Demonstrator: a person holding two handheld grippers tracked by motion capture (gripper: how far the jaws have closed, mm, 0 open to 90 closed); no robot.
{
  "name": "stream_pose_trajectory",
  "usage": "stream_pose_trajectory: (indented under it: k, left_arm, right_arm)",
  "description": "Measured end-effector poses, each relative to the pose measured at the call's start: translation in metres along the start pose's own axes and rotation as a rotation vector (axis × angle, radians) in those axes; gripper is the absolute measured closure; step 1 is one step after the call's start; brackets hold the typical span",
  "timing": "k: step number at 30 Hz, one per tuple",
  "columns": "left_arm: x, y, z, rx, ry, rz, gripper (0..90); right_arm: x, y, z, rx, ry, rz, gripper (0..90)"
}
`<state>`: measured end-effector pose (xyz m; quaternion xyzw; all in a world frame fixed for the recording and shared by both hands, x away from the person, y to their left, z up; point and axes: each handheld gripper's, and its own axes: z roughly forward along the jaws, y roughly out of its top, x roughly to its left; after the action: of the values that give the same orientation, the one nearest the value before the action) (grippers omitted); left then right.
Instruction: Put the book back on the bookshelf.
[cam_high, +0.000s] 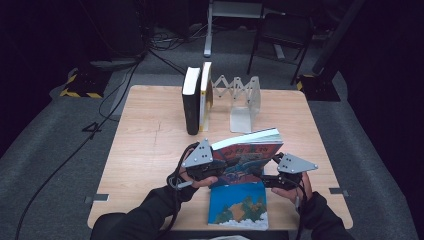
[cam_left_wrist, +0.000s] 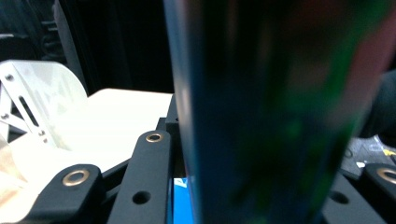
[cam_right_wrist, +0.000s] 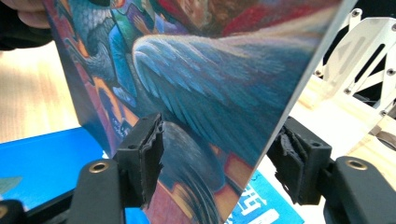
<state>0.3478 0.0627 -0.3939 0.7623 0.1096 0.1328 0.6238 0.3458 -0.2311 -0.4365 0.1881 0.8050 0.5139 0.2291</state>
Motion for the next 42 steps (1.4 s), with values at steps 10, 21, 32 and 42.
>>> stream_pose_trajectory:
  k: [10, 21, 32, 42]
  left_arm:
    - [-0.001, 0.003, 0.0, 0.023, -0.013, 0.017, 72.4]
    - [0.002, 0.003, -0.003, 0.031, -0.001, 0.017, 72.0]
    - [0.005, 0.003, -0.004, 0.035, 0.008, 0.008, 72.0]
    - [0.007, 0.004, -0.003, 0.044, 0.014, 0.012, 71.8]
  right_arm:
    - [-0.003, -0.003, -0.002, 0.017, 0.0, 0.0, 38.7]
    - [0.004, -0.025, -0.011, 0.192, 0.024, -0.008, 36.0]
    - [-0.006, -0.052, -0.039, 0.245, -0.021, 0.078, 30.6]
    - [-0.014, -0.08, -0.051, 0.344, -0.044, 0.167, 25.6]
